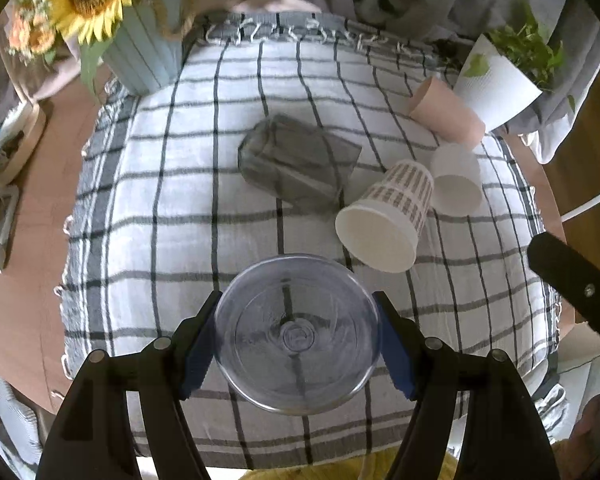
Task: Flip cup upside down
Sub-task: 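Rotate the clear cup rim-down with the left tool and lower it onto the cloth, then open the left tool to release the upside-down clear cup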
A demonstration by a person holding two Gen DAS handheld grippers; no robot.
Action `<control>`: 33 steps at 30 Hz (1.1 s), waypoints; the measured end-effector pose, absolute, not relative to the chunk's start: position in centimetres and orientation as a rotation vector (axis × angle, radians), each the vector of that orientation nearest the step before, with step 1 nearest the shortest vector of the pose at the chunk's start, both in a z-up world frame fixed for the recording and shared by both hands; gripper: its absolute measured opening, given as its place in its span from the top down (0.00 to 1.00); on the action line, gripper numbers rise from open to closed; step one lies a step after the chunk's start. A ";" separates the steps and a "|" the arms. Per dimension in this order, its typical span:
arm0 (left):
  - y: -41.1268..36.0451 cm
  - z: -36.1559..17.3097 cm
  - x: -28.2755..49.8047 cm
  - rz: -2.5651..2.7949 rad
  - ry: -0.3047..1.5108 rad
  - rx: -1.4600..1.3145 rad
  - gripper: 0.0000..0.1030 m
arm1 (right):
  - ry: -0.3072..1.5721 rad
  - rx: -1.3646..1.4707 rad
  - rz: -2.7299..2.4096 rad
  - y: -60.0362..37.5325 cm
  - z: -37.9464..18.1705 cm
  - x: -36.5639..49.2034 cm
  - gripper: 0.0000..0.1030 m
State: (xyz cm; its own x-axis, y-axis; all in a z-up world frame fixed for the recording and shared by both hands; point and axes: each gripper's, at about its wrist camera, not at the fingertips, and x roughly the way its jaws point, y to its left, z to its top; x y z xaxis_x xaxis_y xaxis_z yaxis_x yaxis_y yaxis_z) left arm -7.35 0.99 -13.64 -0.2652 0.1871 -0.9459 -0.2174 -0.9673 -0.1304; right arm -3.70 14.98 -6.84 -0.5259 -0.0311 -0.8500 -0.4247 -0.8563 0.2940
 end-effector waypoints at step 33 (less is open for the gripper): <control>1.8 -13.3 -7.7 2.277 0.018 -1.724 0.14 | 0.682 -1.395 2.439 15.0 -6.8 -3.7 0.20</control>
